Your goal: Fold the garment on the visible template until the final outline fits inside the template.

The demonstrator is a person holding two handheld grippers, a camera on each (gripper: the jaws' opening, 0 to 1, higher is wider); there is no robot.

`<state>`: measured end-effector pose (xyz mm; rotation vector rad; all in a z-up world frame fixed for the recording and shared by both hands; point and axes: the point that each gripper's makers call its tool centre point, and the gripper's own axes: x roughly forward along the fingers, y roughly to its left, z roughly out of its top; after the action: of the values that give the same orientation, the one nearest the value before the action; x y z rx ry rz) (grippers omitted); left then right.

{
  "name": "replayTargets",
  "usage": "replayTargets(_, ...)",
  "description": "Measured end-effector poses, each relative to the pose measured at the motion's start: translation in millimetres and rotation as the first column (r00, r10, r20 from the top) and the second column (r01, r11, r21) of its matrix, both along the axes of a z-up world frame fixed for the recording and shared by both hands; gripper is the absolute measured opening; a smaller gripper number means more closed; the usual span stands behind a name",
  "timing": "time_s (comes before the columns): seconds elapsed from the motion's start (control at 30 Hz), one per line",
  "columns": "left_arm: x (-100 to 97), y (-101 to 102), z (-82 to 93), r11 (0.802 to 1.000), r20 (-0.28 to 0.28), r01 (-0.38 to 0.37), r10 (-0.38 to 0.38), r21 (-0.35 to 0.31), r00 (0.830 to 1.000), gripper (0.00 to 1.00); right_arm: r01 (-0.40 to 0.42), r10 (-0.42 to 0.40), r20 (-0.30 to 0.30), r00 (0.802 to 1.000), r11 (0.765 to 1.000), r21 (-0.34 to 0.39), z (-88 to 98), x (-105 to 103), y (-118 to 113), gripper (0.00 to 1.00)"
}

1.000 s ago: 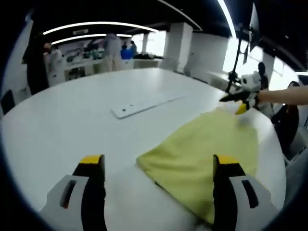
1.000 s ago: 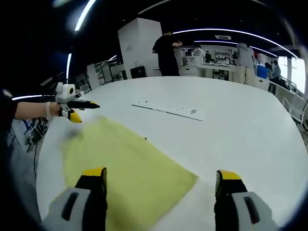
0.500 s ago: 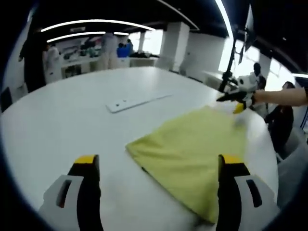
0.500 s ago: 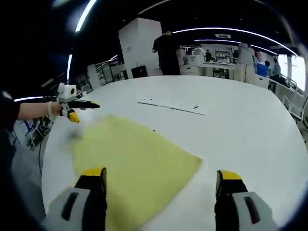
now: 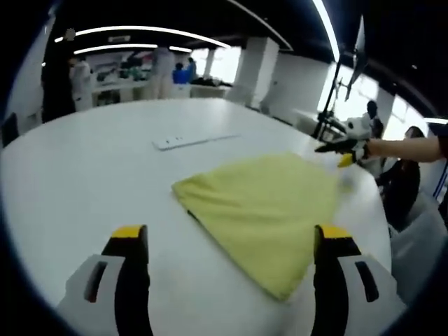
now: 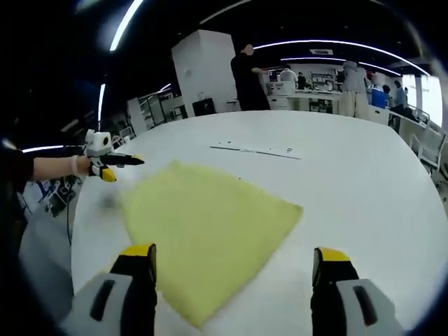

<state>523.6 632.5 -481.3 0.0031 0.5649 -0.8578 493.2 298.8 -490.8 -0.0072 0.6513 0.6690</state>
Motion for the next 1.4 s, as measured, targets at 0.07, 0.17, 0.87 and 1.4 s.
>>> replayTargets(0.07, -4.6, 1, 1.4, 1.0, 0.0, -0.003, 0.003, -0.006, 1.0, 0.93, 0.002, -0.002, -0.001, 1.0, 1.0, 0.002, -0.7, -7, -1, 0.92)
replayTargets(0.17, -11.3, 3, 5.1, 1.0, 0.006, -0.01, 0.01, -0.02, 1.0, 0.93, 0.005, -0.005, 0.0, 1.0, 1.0, 0.007, -0.4, -15, -1, 0.92)
replayTargets(0.87, -54.3, 13, 21.0, 0.998, 0.012, -0.006, 0.007, -0.061, 1.0, 0.85, 0.047, -0.049, 0.028, 0.998, 0.996, 0.074, 8.4, -63, -9, 0.79)
replayTargets(1.4, -89.4, 14, 4.1, 0.996, -0.043, 0.001, -0.005, -0.094, 0.999, 0.71, 0.05, -0.05, -0.001, 0.999, 0.991, 0.124, -0.6, -87, -1, 0.68)
